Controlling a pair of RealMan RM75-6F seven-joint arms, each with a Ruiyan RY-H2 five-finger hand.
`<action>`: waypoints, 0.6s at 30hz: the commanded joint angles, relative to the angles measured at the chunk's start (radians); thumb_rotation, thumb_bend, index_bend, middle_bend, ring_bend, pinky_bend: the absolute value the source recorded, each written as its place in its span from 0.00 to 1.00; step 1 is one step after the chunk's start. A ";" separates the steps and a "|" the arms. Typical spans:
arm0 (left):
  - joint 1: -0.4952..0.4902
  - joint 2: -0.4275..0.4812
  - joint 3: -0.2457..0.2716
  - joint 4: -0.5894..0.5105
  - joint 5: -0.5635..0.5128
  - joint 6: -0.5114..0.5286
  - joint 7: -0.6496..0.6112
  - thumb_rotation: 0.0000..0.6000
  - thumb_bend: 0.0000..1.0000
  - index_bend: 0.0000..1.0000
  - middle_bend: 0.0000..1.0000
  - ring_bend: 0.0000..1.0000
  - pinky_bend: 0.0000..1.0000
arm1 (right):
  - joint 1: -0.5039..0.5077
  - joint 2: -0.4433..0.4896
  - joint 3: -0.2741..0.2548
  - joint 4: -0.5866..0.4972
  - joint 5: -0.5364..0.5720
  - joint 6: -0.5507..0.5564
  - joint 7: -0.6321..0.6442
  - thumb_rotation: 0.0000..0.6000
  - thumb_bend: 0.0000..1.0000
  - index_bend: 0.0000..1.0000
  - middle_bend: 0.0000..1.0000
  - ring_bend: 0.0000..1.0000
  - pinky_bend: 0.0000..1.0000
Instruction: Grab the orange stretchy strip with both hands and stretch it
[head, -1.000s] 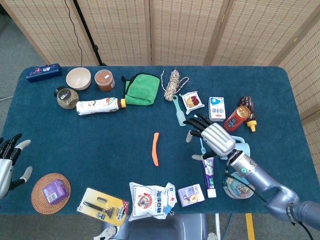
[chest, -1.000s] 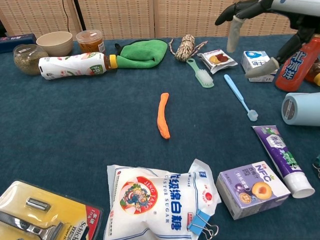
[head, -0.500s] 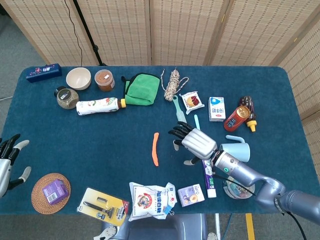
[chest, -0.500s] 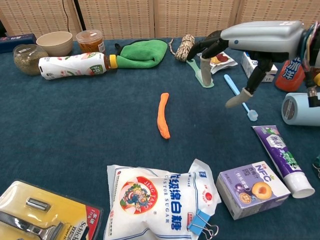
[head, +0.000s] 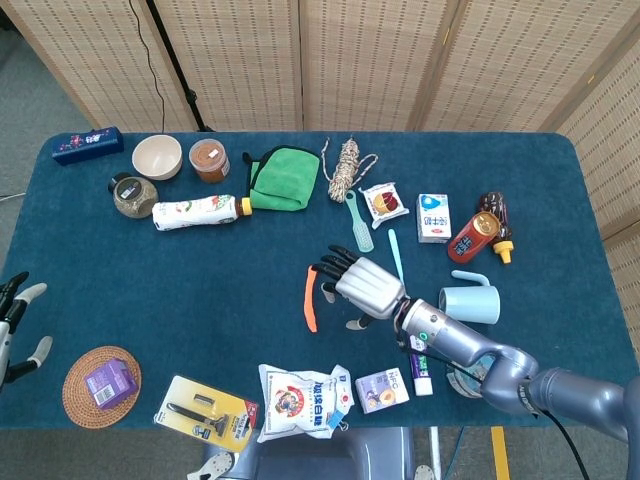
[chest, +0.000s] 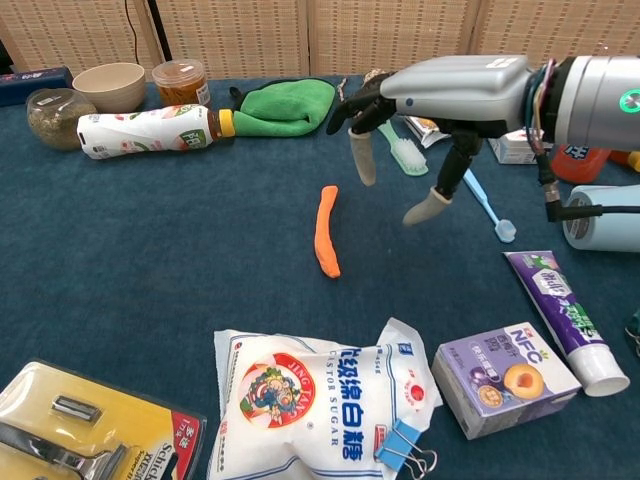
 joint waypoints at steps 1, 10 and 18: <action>0.003 0.001 0.003 0.006 -0.001 0.001 -0.009 1.00 0.31 0.20 0.09 0.12 0.04 | 0.018 -0.029 0.005 0.020 0.010 -0.007 -0.016 1.00 0.13 0.47 0.14 0.11 0.01; 0.014 0.003 0.008 0.026 -0.008 0.004 -0.034 1.00 0.31 0.20 0.09 0.12 0.04 | 0.068 -0.118 0.007 0.086 0.036 -0.033 -0.043 1.00 0.13 0.49 0.15 0.11 0.01; 0.015 0.000 0.010 0.034 -0.008 0.000 -0.040 1.00 0.31 0.20 0.09 0.12 0.04 | 0.101 -0.180 -0.003 0.135 0.042 -0.045 -0.065 1.00 0.13 0.50 0.15 0.11 0.00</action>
